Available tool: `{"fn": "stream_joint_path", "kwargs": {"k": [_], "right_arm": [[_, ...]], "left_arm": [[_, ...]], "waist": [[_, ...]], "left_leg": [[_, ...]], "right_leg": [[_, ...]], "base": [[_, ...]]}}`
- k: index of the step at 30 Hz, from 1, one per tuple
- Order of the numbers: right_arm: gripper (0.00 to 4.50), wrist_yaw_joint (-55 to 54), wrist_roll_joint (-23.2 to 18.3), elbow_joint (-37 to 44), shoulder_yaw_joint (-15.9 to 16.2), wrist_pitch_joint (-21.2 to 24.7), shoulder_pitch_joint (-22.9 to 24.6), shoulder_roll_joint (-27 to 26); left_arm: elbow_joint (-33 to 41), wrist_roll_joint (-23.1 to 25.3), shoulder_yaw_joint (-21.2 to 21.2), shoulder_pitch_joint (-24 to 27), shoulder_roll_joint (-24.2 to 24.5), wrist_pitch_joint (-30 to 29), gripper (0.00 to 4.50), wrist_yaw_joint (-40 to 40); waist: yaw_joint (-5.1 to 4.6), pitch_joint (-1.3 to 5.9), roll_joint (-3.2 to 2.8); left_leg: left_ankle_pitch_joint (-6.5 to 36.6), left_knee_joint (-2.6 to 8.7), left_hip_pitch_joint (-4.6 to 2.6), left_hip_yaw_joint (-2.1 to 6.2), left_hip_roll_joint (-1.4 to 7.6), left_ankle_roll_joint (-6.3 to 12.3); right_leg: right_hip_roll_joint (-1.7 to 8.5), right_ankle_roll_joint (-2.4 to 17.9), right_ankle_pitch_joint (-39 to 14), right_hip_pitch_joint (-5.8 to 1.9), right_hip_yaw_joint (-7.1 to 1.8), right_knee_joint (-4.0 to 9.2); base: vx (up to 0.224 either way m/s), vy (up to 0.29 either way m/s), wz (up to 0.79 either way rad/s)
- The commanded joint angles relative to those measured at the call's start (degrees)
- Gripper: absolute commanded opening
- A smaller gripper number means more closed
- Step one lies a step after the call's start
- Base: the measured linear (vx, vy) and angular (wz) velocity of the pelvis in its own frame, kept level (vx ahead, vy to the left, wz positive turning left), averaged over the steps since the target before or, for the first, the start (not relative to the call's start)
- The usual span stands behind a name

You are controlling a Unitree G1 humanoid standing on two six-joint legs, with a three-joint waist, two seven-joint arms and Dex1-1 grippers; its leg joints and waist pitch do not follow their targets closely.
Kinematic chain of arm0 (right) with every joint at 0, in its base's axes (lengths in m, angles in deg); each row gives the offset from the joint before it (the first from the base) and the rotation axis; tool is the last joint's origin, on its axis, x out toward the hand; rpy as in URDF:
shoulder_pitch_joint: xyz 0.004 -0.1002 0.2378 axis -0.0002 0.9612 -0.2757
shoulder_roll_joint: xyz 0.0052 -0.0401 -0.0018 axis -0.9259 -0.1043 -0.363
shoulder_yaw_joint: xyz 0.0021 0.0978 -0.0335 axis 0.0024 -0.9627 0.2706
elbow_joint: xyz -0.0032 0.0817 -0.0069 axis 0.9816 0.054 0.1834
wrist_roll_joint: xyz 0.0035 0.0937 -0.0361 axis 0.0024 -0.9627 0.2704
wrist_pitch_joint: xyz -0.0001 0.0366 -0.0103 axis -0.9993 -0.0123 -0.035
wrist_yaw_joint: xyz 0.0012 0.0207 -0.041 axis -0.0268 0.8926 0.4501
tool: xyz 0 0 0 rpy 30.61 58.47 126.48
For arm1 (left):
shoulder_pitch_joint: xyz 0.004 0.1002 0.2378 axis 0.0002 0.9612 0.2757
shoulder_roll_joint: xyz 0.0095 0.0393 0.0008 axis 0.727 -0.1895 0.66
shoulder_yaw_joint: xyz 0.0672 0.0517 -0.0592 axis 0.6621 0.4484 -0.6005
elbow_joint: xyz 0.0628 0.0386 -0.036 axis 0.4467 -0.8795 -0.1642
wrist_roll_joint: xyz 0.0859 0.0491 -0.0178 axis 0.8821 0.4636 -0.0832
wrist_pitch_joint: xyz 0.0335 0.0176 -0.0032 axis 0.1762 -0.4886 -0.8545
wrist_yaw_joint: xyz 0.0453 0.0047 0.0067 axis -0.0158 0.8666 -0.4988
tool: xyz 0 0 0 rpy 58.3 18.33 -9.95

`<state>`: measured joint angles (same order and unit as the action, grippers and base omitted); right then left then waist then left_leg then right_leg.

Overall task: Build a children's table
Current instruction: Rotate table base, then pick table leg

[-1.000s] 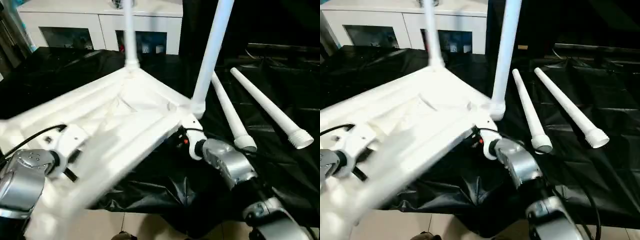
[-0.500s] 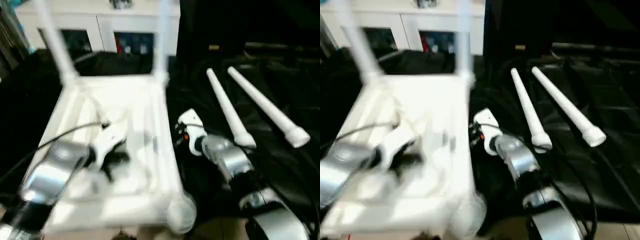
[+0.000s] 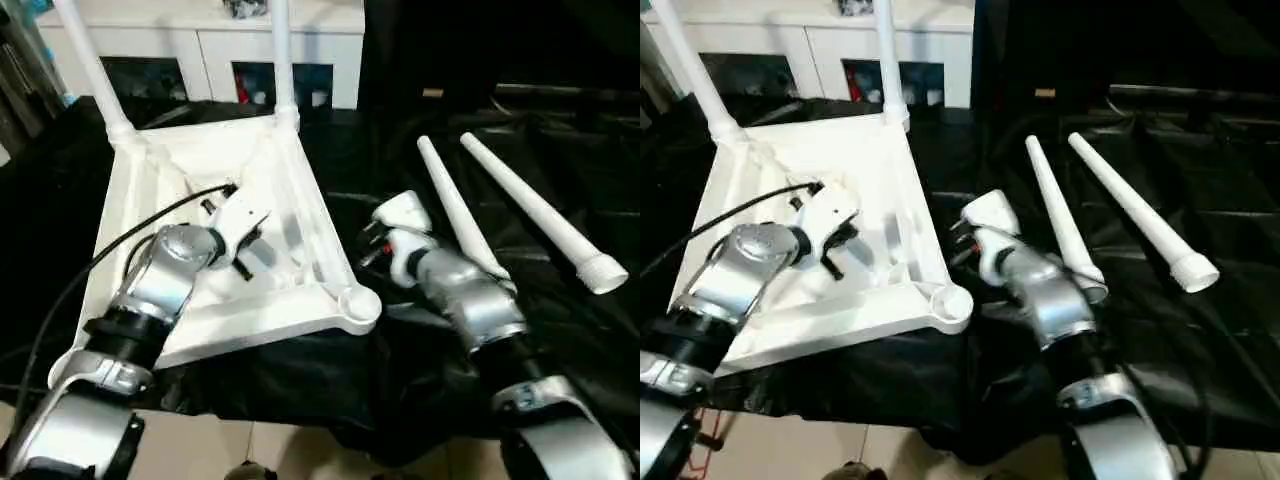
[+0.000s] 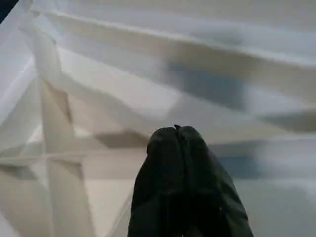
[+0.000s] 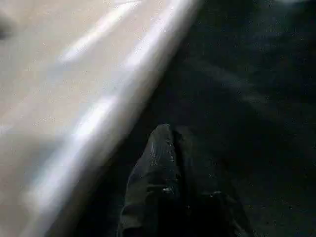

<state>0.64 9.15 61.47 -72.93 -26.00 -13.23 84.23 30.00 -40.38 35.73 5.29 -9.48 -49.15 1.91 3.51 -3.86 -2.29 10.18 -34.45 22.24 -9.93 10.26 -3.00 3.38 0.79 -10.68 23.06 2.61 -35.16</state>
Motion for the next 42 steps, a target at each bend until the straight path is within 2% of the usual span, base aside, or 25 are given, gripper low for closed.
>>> {"fn": "stream_joint_path", "kwargs": {"k": [1,2,3,4,5,6,7,8,9,12,14,15,16,19,20,23,26,29,30,31,36,38,42], "right_arm": [[0.07,-0.7,0.0,6.7,-3.6,8.3,0.3,3.3],[0.07,0.9,-2.2,8.1,-5.2,9.6,0.4,3.7],[0.07,0.9,-2.2,8.1,-5.2,9.6,0.4,3.7],[0.34,0.7,-4.2,10.5,-7.8,12.4,0.7,4.7],[0.43,0.6,-4.2,10.6,-7.9,12.6,0.7,4.8],[0.43,0.1,-4.3,11.2,-8.4,13.8,0.7,5.4],[0.43,-0.5,-3.6,11.0,-9.1,16.2,0.3,7.2],[0.48,-0.5,-3.5,10.6,-9.3,17.1,0.1,7.8],[0.76,-0.6,-3.3,10.2,-9.5,17.9,-0.2,8.5],[0.88,-1.7,-2.2,9.2,-10.0,21.6,-1.2,10.6],[1.02,-1.7,-2.2,9.3,-10.4,23.9,-1.8,11.4],[1.27,-1.6,-2.2,9.5,-10.5,25.4,-2.1,11.9],[1.28,-1.6,-2.2,9.5,-10.4,26.5,-2.4,12.3],[1.48,-1.6,-2.2,7.3,-10.2,27.5,-3.7,13.2],[1.69,-1.9,-1.8,6.0,-10.0,27.5,-4.3,13.4],[1.76,-3.0,-1.7,2.3,-10.5,26.9,-6.1,13.4],[2.12,-3.3,-1.9,-1.0,-11.1,27.4,-8.0,13.2],[2.23,-2.8,-2.0,-4.3,-10.8,27.4,-9.5,13.5],[2.48,-2.5,-2.3,-5.4,-10.9,27.5,-9.9,13.5],[2.55,-2.1,-2.5,-6.1,-10.9,27.6,-10.3,13.6],[2.68,2.6,-3.0,-12.5,-8.7,31.1,-13.1,14.4],[2.68,2.4,-2.6,-14.5,-8.4,31.3,-13.7,14.5],[2.68,2.8,-1.8,-19.9,-8.0,30.9,-15.4,14.9]], "left_arm": [[8.2,-4.2,-3.5,2.2,-1.3,-2.5,0.00,1.1],[10.3,-5.1,-4.5,2.8,-1.9,-3.5,0.00,0.7],[10.3,-5.1,-4.5,2.8,-1.9,-3.5,0.00,0.7],[13.1,-8.1,-6.5,3.6,-3.1,-4.6,0.00,1.1],[13.4,-8.4,-6.6,3.7,-3.2,-4.8,0.21,1.2],[14.7,-9.6,-7.1,4.1,-3.5,-5.6,0.33,1.7],[18.9,-12.6,-7.5,5.8,-3.9,-6.3,0.33,3.8],[20.4,-13.4,-7.4,6.4,-4.0,-6.8,0.41,4.4],[22.1,-14.4,-7.1,7.2,-4.1,-7.3,0.53,5.4],[28.6,-19.1,-5.2,10.4,-4.0,-6.9,0.80,11.2],[32.1,-21.3,-4.3,11.8,-4.0,-8.5,0.87,13.6],[34.0,-22.3,-3.5,12.5,-3.6,-9.9,1.05,14.6],[35.3,-22.9,-3.0,12.9,-3.3,-10.8,1.18,15.3],[37.1,-23.5,-1.7,13.8,-2.7,-12.4,1.31,15.9],[37.4,-23.6,-1.5,14.0,-2.5,-12.7,1.55,16.1],[37.6,-23.7,-1.3,14.0,-2.8,-12.9,1.63,15.9],[38.1,-24.2,-1.1,13.8,-2.7,-13.6,1.94,15.8],[38.8,-24.8,-0.8,13.8,-2.5,-14.6,2.02,15.7],[38.9,-24.9,-0.7,13.8,-2.4,-14.7,2.13,15.7],[38.9,-24.9,-0.6,13.8,-2.4,-14.7,2.26,15.7],[38.6,-23.2,0.5,14.0,-1.7,-13.1,2.55,15.7],[38.5,-23.1,0.6,14.0,-1.7,-13.0,2.75,15.6],[39.2,-24.0,1.0,14.0,-0.9,-14.0,2.75,16.3]], "waist": [[0.04,5.03,-0.80],[0.20,5.11,-0.75],[0.14,5.03,-0.78],[0.22,4.90,-0.74],[0.19,4.90,-0.61],[0.10,4.75,-0.45],[0.05,4.70,-0.36],[-0.06,4.53,-0.41],[-0.08,4.58,-0.03],[-0.16,4.56,-0.29],[-0.21,4.53,0.16],[-0.09,4.54,0.03],[-0.10,4.53,-0.06],[-0.20,4.46,-0.48],[-0.29,4.37,-0.40],[-0.35,4.55,-0.26],[-0.33,4.67,-0.28],[-0.36,4.82,-0.30],[-0.38,4.87,-0.35],[-0.35,4.82,-0.29],[-0.30,4.84,-0.23],[-0.21,4.77,-0.27],[-0.13,4.80,-0.18]], "left_leg": [[7.0,3.55,-1.19,1.04,2.16,-0.54],[6.2,3.46,-1.19,1.03,2.36,0.08],[6.6,3.37,-1.14,0.86,2.30,0.62],[7.2,3.37,-1.06,0.83,2.17,1.09],[7.6,3.37,-1.10,0.84,2.15,1.06],[7.9,3.46,-1.14,0.77,2.13,1.11],[8.3,3.48,-1.18,0.83,2.14,0.76],[9.0,3.51,-1.20,0.75,2.20,0.68],[9.0,3.44,-1.20,0.67,2.16,0.68],[8.9,3.38,-1.13,0.66,1.99,0.61],[8.8,3.37,-1.14,0.49,2.09,0.82],[8.7,3.38,-1.23,0.51,2.11,0.76],[8.2,3.46,-1.17,0.62,2.19,0.77],[8.9,3.36,-1.27,0.57,2.05,0.49],[9.3,3.36,-1.28,0.52,1.99,0.42],[8.6,3.21,-1.20,0.46,1.81,0.21],[8.2,3.16,-1.23,0.48,1.87,0.27],[7.2,3.06,-1.12,0.47,1.84,0.50],[7.0,3.03,-1.12,0.51,1.87,0.56],[7.2,3.00,-1.15,0.45,1.85,0.75],[7.1,2.90,-1.08,0.39,1.86,1.16],[7.3,2.87,-1.08,0.37,1.90,0.98],[7.3,2.79,-1.03,0.31,1.89,0.89]], "right_leg": [[4.05,14.6,1.0,-3.71,-2.27,2.86],[4.23,15.1,2.4,-3.84,-2.33,2.77],[4.13,15.2,2.5,-3.77,-2.38,2.82],[4.08,15.0,0.8,-3.64,-2.31,3.08],[4.15,14.9,-0.7,-3.77,-2.31,3.12],[4.06,14.8,-1.9,-3.59,-2.28,3.36],[4.11,14.6,-4.0,-3.64,-2.24,3.45],[4.10,14.7,-5.9,-3.43,-2.31,3.76],[4.08,14.6,-6.4,-3.45,-2.33,3.80],[3.96,13.8,-8.4,-3.28,-2.30,3.86],[3.88,13.4,-9.2,-3.15,-2.39,4.01],[3.91,13.4,-9.3,-3.12,-2.39,3.88],[3.87,13.4,-8.9,-3.19,-2.32,3.76],[3.74,13.1,-9.7,-3.02,-2.32,3.90],[3.65,12.8,-10.0,-2.98,-2.32,4.09],[3.65,12.7,-9.9,-3.13,-2.32,4.04],[3.62,12.7,-9.3,-3.14,-2.26,3.95],[3.55,13.3,-7.0,-3.29,-2.21,3.63],[3.60,13.5,-6.6,-3.30,-2.19,3.52],[3.58,13.8,-6.7,-3.24,-2.17,3.63],[3.48,14.1,-6.3,-3.36,-2.12,3.54],[3.52,14.3,-6.9,-3.33,-2.08,3.56],[3.59,14.4,-7.0,-3.32,-2.08,3.56]], "base": [[0.000,0.000,0.00],[0.000,0.000,0.00],[0.000,0.000,0.00],[0.000,0.000,0.00],[0.000,0.000,0.00],[0.000,0.000,0.00],[0.000,0.000,0.00],[0.000,0.000,0.00],[0.000,0.000,0.00],[0.000,0.000,0.00],[0.000,0.000,0.00],[0.000,0.000,0.00],[0.000,0.000,0.00],[0.000,0.000,0.00],[0.000,0.000,0.00],[0.000,0.000,0.00],[0.000,0.000,0.00],[0.000,0.000,0.00],[0.000,0.000,0.00],[0.000,0.000,0.00],[0.000,0.000,0.00],[0.000,0.000,0.00],[0.000,0.000,0.00]]}}
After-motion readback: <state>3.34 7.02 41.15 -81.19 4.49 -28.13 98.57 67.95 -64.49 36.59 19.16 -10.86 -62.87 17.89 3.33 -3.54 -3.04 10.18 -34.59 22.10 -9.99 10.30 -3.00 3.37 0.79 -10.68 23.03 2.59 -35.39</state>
